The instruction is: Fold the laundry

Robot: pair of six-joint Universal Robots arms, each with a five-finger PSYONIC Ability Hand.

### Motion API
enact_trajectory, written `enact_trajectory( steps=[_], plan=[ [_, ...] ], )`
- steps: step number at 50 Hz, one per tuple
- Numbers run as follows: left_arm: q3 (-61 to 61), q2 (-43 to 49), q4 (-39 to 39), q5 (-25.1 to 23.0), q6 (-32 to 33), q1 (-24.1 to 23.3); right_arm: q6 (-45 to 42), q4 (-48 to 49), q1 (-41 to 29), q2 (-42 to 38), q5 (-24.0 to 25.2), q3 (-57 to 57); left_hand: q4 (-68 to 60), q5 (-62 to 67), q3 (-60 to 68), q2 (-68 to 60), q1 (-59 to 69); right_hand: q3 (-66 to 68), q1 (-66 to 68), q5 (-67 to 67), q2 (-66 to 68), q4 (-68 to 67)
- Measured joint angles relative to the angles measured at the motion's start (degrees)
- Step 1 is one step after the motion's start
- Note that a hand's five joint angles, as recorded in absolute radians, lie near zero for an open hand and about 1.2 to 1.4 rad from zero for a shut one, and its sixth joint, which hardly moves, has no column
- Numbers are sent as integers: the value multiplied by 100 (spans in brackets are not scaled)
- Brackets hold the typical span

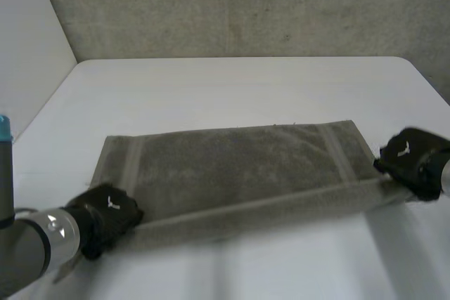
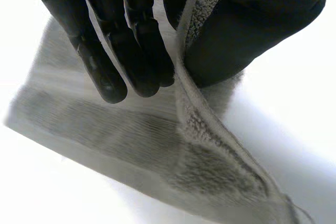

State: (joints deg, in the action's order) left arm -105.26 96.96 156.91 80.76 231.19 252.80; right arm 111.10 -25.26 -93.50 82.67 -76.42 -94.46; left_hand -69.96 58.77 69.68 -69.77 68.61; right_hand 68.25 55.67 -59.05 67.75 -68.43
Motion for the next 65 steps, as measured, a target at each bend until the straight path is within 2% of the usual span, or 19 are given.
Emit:
enact_trajectory(
  steps=[3, 7, 8, 11, 16, 19, 20, 27, 29, 30, 31, 32, 34, 36, 37, 46, 56, 63, 65],
  plan=[
    [428, 376, 705, 5, 98, 4, 356, 637, -60, -389, 39, 257, 0, 0, 0, 0, 0, 0, 0, 0, 0, 0],
    [910, 919, 1479, 65, 87, -4, 640, 1234, -352, -1083, -296, 636, 0, 0, 0, 0, 0, 0, 0, 0, 0, 0],
    [1243, 1311, 1912, 120, 49, -14, 740, 1475, -543, -1479, -550, 877, 0, 0, 0, 0, 0, 0, 0, 0, 0, 0],
    [1776, 1936, 2440, 206, -28, -43, 852, 1809, -830, -2112, -980, 1318, 0, 0, 0, 0, 0, 0, 0, 0, 0, 0],
    [2576, 2768, 2890, 289, -135, -112, 1028, 2593, -1084, -2882, -1355, 1910, -1, 0, 0, 0, 0, 0, 0, 0, 0, 0],
    [2876, 3036, 3027, 323, -163, -145, 1083, 2835, -1115, -3008, -1384, 2005, -1, 0, 0, 0, 0, 0, 0, 0, 0, 0],
    [3212, 3322, 3188, 377, -184, -179, 1228, 3553, -1191, -3290, -1428, 2216, -1, 0, 0, 0, 0, 0, 0, 0, 0, 0],
    [4059, 4044, 3588, 581, -205, -236, 1395, 4936, -1309, -3792, -1428, 2511, 0, 0, 0, 0, 26, 0, 0, 0, 0, 0],
    [4167, 4156, 3629, 605, -207, -249, 1393, 5075, -1324, -3900, -1434, 2558, 420, -407, -416, 419, -311, -704, -763, 664, -819, 709],
    [4196, 4194, 3639, 612, -208, -257, 1390, 5114, -1333, -3954, -1443, 2575, 1440, -1409, -1426, 1438, -1542, -704, -763, 664, -819, 709],
    [4220, 4233, 3653, 614, -211, -280, 1386, 5145, -1350, -4022, -1467, 2589, 3082, -3043, -3028, 3094, -3468, -2784, -2760, 2641, -2824, 2787],
    [4222, 4244, 3660, 614, -213, -297, 1386, 5149, -1358, -4049, -1482, 2592, 3526, -3342, -3459, 3538, -3813, -3914, -3686, 3779, -3961, 3922],
    [4195, 4246, 3671, 611, -219, -343, 1395, 5131, -1378, -4082, -1522, 2576, 5141, -4955, -5089, 5119, -5011, -5205, -4277, 5101, -5170, 5175],
    [4119, 4193, 3680, 604, -225, -397, 1418, 5057, -1393, -4037, -1557, 2498, 5405, -5203, -5413, 5420, -5248, -5582, -4367, 5494, -5471, 5503],
    [4090, 4163, 3684, 603, -228, -414, 1426, 5033, -1396, -4010, -1563, 2470, 5704, -5492, -5668, 5683, -5605, -5582, -4367, 5494, -5471, 5503],
    [3348, 3384, 3694, 589, -470, -574, 1878, 4273, -1355, -3183, -1485, 1822, 5986, -5721, -5968, 5983, -5836, -5601, -4367, 5510, -5475, 5503],
    [1792, 1920, 3924, 558, -1691, -649, 3435, 2079, -803, -2168, -465, 1442, 6029, -5743, -6008, 6024, -5867, -5601, -4367, 5517, -5475, 5503],
    [1026, 1371, 4334, 544, -2396, -601, 3637, 1605, -348, -2069, -55, 1336, 6029, -5745, -6009, 6027, -5867, -5289, -4182, 5290, -5244, 5288],
    [836, 1283, 4500, 541, -2564, -584, 3634, 1673, -245, -2095, -7, 1295, 6030, -5745, -6010, 6028, -5867, -4049, -3149, 4171, -4006, 4066]
  ],
)
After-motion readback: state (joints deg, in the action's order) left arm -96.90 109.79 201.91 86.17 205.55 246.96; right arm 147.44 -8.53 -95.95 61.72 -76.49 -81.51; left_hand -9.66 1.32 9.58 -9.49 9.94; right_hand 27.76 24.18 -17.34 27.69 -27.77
